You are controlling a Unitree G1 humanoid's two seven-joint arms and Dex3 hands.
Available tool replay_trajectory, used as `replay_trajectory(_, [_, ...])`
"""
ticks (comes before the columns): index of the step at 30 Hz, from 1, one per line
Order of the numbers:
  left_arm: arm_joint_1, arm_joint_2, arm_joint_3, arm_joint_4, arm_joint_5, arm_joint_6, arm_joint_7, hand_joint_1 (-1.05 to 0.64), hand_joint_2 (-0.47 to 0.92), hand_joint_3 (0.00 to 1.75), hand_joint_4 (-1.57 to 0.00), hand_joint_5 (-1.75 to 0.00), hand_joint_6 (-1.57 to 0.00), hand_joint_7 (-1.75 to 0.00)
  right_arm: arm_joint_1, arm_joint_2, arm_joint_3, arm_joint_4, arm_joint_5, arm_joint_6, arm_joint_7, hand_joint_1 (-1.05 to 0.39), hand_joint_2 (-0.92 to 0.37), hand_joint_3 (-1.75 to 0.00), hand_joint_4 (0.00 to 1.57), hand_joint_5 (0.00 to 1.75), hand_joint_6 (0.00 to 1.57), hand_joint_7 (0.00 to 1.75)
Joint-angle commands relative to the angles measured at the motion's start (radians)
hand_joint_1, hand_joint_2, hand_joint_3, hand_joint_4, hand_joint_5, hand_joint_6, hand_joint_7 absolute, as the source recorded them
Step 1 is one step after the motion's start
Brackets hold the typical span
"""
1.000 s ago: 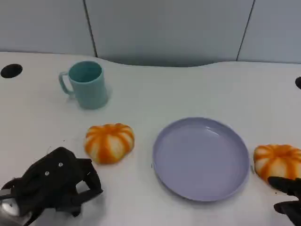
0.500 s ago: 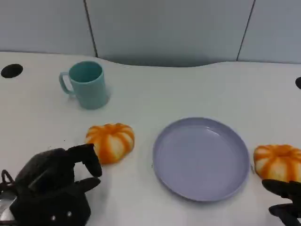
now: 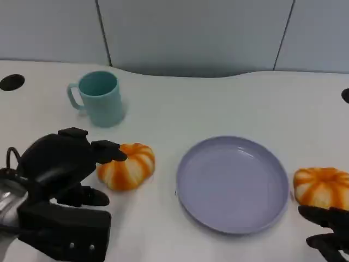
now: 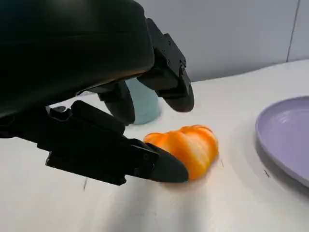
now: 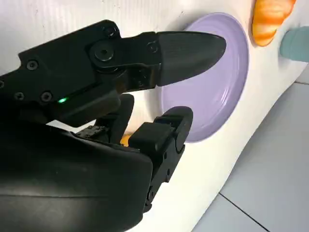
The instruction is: Grasp the bread from the table and place it into the plate.
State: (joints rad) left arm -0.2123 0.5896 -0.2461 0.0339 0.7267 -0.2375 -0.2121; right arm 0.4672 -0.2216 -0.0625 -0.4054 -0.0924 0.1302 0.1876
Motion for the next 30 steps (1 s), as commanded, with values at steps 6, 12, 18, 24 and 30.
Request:
replay_trajectory(6, [-0.086, 0.036, -0.067, -0.017, 0.018, 0.076, -0.252, -0.77, 0.81, 0.00, 0.00, -0.46, -0.20, 0.00, 0.009, 0.002, -0.003, -0.021, -0.006, 0.014, -0.012, -0.43, -0.92, -0.39, 0.48, 0.63, 0.68, 0.00])
replay_trajectory(12, [-0.114, 0.029, -0.096, -0.026, 0.041, 0.102, -0.312, -0.57, 0.70, 0.00, 0.00, -0.43, -0.21, -0.01, 0.011, 0.004, 0.004, -0.020, -0.009, 0.000, -0.015, -0.44, -0.92, -0.38, 0.52, 0.65, 0.69, 0.00])
replay_trajectory(18, [-0.156, -0.010, -0.137, 0.011, 0.092, 0.134, -0.297, -0.52, 0.69, 0.00, 0.00, -0.38, -0.18, 0.00, 0.010, 0.010, 0.004, -0.035, -0.008, 0.027, -0.014, -0.42, -0.92, -0.39, 0.47, 0.63, 0.67, 0.00])
replay_trajectory(24, [-0.229, -0.081, -0.194, 0.119, 0.177, 0.175, -0.217, -0.53, 0.72, 0.01, 0.00, -0.35, -0.18, 0.00, 0.008, 0.009, 0.006, -0.026, -0.014, 0.009, -0.014, -0.44, -0.92, -0.39, 0.51, 0.65, 0.68, 0.01])
replay_trajectory(30, [-0.265, -0.117, -0.201, 0.147, 0.201, 0.204, -0.174, -0.55, 0.73, 0.01, 0.00, -0.36, -0.18, 0.00, 0.013, 0.013, 0.005, -0.027, -0.010, 0.006, -0.012, -0.44, -0.92, -0.39, 0.50, 0.66, 0.69, 0.01])
